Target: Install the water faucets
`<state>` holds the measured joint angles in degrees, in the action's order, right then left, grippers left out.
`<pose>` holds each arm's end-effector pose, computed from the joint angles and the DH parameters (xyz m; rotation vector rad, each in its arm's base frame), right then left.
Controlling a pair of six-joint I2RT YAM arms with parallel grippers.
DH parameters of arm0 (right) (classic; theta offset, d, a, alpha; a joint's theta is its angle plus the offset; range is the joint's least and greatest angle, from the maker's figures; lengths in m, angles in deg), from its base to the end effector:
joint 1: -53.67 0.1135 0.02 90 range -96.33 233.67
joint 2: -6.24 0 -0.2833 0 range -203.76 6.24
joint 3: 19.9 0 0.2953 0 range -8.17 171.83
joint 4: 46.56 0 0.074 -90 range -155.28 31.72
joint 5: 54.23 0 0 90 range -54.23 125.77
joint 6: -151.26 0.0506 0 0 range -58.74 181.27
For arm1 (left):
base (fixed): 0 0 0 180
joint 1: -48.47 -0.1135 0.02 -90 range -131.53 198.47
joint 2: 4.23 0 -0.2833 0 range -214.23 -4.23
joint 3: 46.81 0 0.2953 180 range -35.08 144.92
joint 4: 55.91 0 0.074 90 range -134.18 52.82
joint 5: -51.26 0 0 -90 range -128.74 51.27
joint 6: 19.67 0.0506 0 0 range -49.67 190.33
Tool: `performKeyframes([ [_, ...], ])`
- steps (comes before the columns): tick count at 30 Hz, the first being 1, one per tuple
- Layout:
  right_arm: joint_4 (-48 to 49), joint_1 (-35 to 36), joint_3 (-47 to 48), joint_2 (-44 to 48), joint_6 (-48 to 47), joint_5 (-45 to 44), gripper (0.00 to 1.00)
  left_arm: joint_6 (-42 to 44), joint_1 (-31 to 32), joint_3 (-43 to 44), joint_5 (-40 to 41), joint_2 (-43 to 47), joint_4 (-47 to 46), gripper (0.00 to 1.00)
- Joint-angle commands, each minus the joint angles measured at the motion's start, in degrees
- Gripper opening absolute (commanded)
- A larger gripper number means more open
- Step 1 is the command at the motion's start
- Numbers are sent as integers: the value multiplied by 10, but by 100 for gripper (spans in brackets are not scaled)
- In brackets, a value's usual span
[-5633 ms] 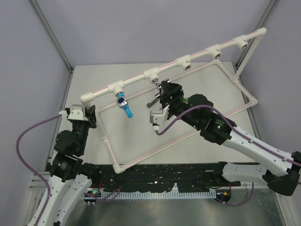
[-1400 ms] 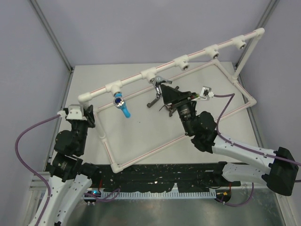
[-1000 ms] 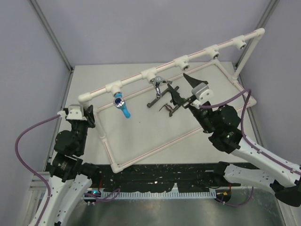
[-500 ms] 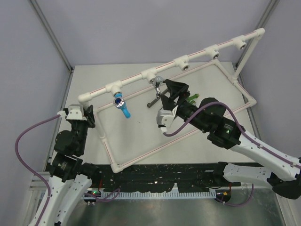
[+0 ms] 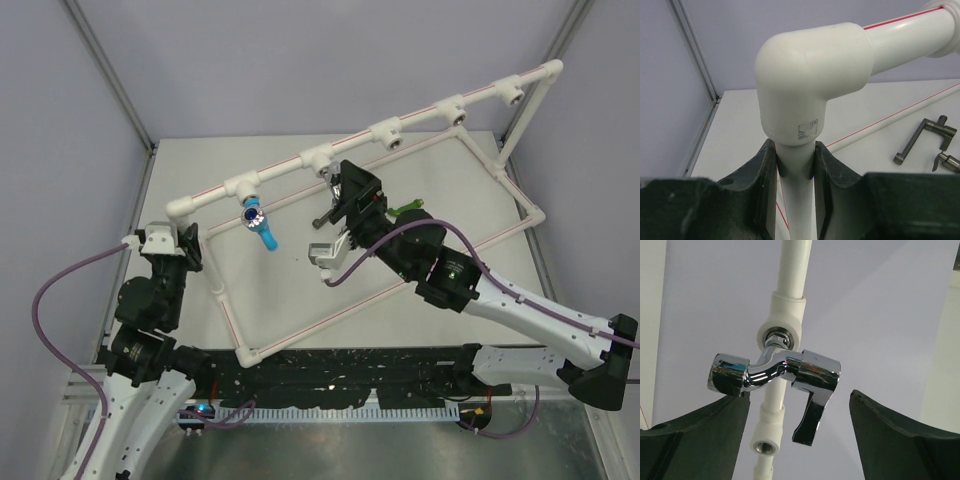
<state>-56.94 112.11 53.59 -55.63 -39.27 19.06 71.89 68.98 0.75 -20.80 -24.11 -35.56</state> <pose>0.1684 0.2464 0.4255 -1.5187 0.5244 -0.8009 0.1331 -0.0331 0.3626 0.0218 1.4491 -0.0449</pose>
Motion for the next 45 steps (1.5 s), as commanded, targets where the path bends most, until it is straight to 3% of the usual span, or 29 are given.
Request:
performKeyframes([
  [1, 51, 2, 4, -15, -114, -23, 84, 20, 1, -3, -6, -4, 33, 0],
  [10, 67, 2, 26, -55, -131, -13, 84, 20, 1, -4, -8, -2, 32, 0],
  [15, 88, 2, 29, -69, -84, -10, 81, 20, 1, -4, -9, -1, 32, 0],
  [25, 147, 2, 20, -71, 282, 19, 59, 20, 1, -4, -9, 0, 33, 0],
  [31, 298, -3, -26, -60, 637, 4, 56, 20, 1, -3, -9, 0, 33, 0],
  [33, 358, -8, -49, -56, 840, -23, 56, 20, 1, -3, -9, 0, 33, 0],
  [37, 472, -9, -108, -52, 1053, -114, 57, 20, 1, -3, -9, 0, 33, 0],
  [40, 448, -7, -97, -48, 1013, -99, 67, 20, 1, -4, -8, 0, 33, 0],
  [43, 409, -7, -95, -31, 890, -69, 74, 20, 1, -4, -7, 2, 33, 0],
  [45, 333, -7, -82, -5, 794, -42, 77, 20, 1, -4, -8, 2, 33, 0],
])
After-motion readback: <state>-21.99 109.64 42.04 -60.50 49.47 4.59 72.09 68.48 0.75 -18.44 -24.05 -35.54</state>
